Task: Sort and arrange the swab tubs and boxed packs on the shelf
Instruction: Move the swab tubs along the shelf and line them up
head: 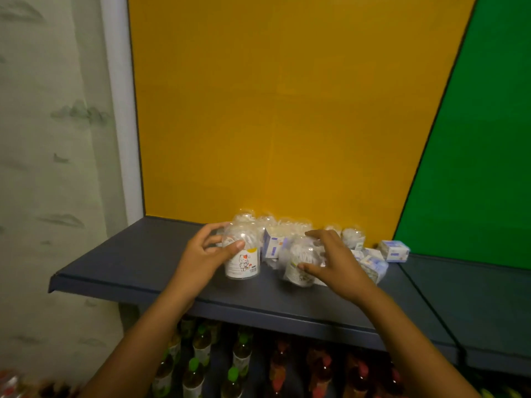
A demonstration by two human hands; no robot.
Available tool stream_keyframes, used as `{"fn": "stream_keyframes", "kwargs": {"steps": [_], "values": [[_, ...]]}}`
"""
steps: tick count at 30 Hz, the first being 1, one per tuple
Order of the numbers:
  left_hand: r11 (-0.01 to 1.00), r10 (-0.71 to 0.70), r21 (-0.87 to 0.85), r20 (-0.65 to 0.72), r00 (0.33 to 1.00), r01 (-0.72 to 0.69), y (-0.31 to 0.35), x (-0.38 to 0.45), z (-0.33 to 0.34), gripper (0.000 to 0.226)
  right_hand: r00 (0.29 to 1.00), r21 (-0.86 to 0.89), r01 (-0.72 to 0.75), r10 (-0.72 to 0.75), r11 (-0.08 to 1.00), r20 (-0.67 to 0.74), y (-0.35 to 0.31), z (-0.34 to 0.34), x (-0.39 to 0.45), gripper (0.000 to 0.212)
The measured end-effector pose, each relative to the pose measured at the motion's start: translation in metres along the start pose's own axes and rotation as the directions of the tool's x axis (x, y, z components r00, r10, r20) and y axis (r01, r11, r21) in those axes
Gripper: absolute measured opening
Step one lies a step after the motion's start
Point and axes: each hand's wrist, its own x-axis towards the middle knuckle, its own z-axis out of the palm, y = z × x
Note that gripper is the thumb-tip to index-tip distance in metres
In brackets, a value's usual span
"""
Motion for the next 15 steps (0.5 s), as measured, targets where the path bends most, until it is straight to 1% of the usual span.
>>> {"fn": "stream_keyframes", "kwargs": {"steps": [3, 8, 11, 15], "values": [[1.000, 0.001, 0.016, 0.028, 1.000, -0.001, 0.007, -0.007, 0.039, 0.043, 0.999, -0.007, -0.025, 0.025, 1.000, -0.041, 0.018, -0.039, -0.020, 0.063], [0.999, 0.031, 0.024, 0.106, 0.994, -0.033, 0.021, -0.026, 0.117, 0.044, 0.989, 0.042, -0.079, 0.084, 0.996, -0.123, 0.051, -0.108, -0.064, 0.059], [0.998, 0.063, 0.009, 0.105, 0.992, -0.065, 0.029, -0.037, 0.161, 0.044, 0.976, 0.061, -0.128, 0.136, 0.990, -0.169, 0.072, -0.139, -0.092, 0.061], [0.997, 0.074, 0.003, 0.121, 0.990, -0.075, 0.029, -0.056, 0.211, 0.043, 0.958, 0.074, -0.160, 0.173, 0.984, -0.231, 0.101, -0.170, -0.128, 0.064]]}}
